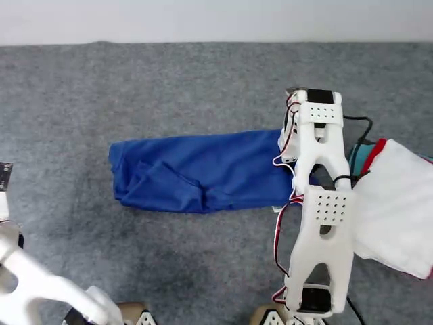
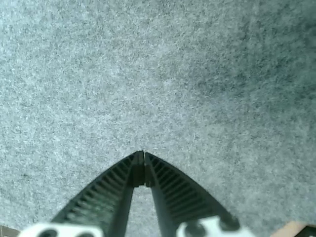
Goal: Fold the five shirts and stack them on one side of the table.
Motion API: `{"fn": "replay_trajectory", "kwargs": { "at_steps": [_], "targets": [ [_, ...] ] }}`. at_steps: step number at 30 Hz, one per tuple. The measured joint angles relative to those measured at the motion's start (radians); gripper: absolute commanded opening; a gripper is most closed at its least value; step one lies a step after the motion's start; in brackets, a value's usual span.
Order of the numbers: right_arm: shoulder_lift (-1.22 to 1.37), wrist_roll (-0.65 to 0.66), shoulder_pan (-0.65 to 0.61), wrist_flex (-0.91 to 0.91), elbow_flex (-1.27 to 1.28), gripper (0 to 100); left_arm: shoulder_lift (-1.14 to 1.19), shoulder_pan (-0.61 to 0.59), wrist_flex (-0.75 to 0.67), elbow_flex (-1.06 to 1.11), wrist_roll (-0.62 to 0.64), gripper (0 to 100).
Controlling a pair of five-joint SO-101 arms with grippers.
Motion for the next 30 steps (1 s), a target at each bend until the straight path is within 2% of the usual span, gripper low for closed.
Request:
{"fn": "replay_trajectory", "kwargs": {
  "at_steps": [8,12,16,21,26,30],
  "targets": [
    [0.0,0.014,-0.025,0.049,-0.054,1.0,0.0,0.052,0.0,0.0,0.0,1],
    [-0.078,0.018,-0.068,0.051,-0.054,1.0,0.0,0.081,0.017,0.0,-0.005,1],
    [-0.201,0.037,-0.172,0.051,-0.054,1.0,0.0,0.094,0.017,0.0,-0.005,1],
    [-0.318,0.043,-0.361,0.052,-0.054,1.0,0.0,0.094,0.017,0.0,-0.005,1],
    [-0.344,0.043,-0.566,0.043,-0.054,1.0,0.0,0.094,0.017,0.0,-0.003,1],
    [-0.341,0.049,-0.666,-0.028,-0.054,1.0,0.0,0.094,0.017,0.0,0.029,1]
  ]
}}
